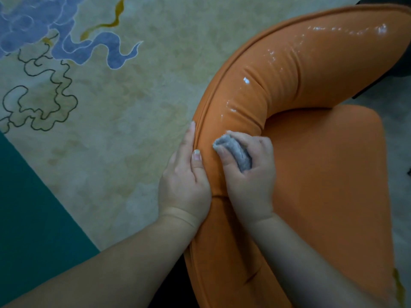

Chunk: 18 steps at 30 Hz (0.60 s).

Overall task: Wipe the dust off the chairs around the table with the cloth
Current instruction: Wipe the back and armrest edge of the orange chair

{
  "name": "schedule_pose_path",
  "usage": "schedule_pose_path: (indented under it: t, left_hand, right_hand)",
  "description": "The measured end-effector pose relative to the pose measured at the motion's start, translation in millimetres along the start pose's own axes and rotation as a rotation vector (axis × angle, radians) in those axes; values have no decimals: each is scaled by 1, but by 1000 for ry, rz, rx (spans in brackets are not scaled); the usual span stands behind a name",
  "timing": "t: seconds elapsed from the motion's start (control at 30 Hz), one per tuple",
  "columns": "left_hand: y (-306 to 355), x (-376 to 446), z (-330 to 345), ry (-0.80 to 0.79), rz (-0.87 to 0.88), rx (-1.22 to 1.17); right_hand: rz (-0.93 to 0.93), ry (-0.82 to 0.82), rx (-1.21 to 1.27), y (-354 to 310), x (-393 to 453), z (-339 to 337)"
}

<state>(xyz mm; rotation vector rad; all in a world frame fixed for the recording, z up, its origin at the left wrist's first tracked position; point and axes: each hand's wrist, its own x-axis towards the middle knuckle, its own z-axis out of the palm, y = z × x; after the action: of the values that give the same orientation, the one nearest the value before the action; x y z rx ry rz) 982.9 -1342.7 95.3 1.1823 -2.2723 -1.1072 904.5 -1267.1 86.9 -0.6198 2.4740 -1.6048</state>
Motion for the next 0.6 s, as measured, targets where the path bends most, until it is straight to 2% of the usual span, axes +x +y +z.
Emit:
schedule_pose_path:
  t: [0.1, 0.27, 0.43, 0.6]
  left_hand:
    - [0, 1, 0, 7, 2, 8]
    - [-1, 0, 1, -4, -5, 11]
    - [-1, 0, 0, 1, -4, 18]
    - [-2, 0, 1, 0, -6, 26]
  right_hand:
    - [-38, -21, 57, 5, -16, -4]
    - [11, 0, 6, -4, 24, 6]
    - [-76, -146, 44, 9, -18, -14]
    - [-34, -56, -23, 13, -29, -11]
